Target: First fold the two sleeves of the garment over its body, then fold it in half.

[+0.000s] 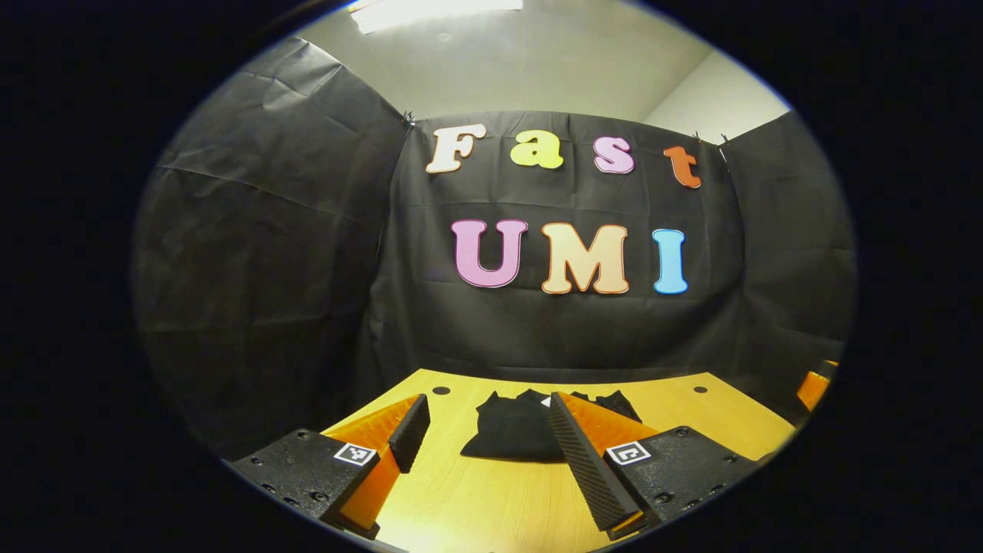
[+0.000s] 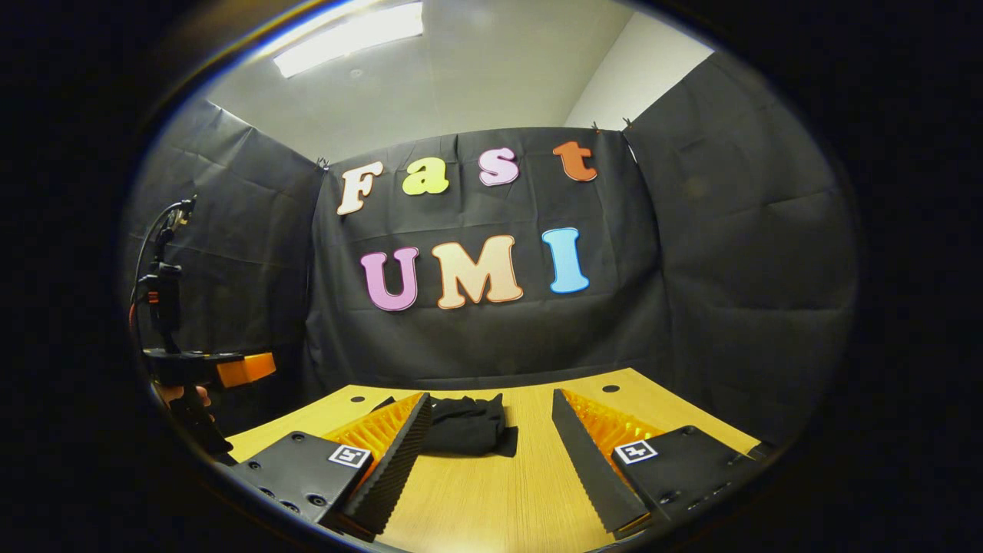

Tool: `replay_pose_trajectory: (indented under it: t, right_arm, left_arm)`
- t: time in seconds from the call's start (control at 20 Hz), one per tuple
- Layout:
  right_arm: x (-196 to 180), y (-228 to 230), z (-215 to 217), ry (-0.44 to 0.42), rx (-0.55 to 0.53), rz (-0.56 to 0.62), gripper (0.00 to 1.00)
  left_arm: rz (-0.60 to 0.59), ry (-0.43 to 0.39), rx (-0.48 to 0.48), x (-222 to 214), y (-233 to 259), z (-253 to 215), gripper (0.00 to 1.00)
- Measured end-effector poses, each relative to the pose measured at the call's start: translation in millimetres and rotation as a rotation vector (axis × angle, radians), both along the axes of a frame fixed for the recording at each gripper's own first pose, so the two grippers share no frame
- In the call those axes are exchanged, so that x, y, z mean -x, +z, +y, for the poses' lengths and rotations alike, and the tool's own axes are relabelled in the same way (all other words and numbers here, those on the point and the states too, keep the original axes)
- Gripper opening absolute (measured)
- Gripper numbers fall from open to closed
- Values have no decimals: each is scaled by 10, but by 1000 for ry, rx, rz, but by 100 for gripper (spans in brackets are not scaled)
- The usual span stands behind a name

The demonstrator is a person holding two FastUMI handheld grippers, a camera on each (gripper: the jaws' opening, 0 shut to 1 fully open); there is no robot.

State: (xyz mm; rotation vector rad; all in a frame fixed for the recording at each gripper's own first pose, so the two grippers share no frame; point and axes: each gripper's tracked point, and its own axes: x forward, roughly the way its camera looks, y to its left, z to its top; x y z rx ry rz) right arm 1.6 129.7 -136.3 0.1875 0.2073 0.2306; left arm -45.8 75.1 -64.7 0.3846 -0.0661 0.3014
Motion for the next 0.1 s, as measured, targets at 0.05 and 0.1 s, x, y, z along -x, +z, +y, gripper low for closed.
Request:
replay_pose_trajectory:
  t: [0.05, 0.1]
  right_arm:
    - [-19, -33, 2, -4, 7, 6, 99]
    - [-29, -62, 3, -10, 16, 12, 99]
  left_arm:
    - [1, -13, 6, -41, -11, -17, 93]
    - [10, -25, 12, -83, -34, -33, 92]
